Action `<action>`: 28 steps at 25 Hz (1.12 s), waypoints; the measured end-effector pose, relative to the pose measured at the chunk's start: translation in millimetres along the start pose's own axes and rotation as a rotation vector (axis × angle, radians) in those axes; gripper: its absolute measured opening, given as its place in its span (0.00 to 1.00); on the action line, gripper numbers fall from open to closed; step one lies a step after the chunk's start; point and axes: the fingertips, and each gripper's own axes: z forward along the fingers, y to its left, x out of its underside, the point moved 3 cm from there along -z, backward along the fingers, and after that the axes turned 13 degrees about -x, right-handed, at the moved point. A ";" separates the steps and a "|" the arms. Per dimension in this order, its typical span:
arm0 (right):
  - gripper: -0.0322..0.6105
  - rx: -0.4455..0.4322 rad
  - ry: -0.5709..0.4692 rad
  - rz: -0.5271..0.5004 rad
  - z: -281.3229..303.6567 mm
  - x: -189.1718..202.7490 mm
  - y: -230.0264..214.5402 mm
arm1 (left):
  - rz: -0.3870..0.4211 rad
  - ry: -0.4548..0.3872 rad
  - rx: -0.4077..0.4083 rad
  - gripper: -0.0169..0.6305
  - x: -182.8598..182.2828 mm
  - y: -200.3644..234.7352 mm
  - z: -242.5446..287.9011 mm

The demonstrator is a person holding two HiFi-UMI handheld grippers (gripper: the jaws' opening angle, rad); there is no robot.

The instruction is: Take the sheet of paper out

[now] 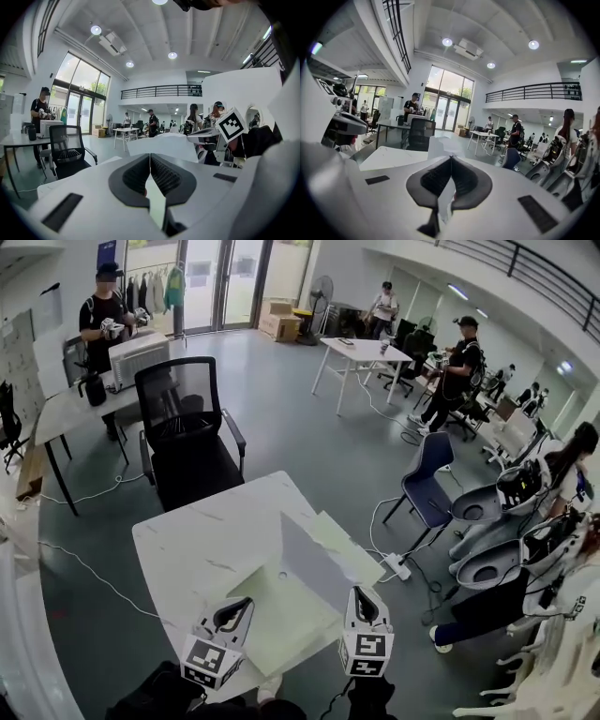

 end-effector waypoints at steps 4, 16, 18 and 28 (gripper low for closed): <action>0.08 0.050 -0.034 0.021 -30.9 -3.4 18.4 | 0.009 -0.014 0.041 0.06 1.2 1.5 -16.7; 0.08 0.166 -0.090 0.085 -130.3 5.8 102.2 | 0.058 -0.064 0.158 0.06 2.3 2.5 -99.0; 0.08 0.180 -0.094 0.093 -145.7 9.6 118.9 | 0.066 -0.066 0.170 0.06 5.1 3.6 -114.4; 0.08 0.204 -0.086 0.123 -195.0 29.2 184.3 | 0.080 -0.072 0.212 0.06 14.8 6.7 -171.6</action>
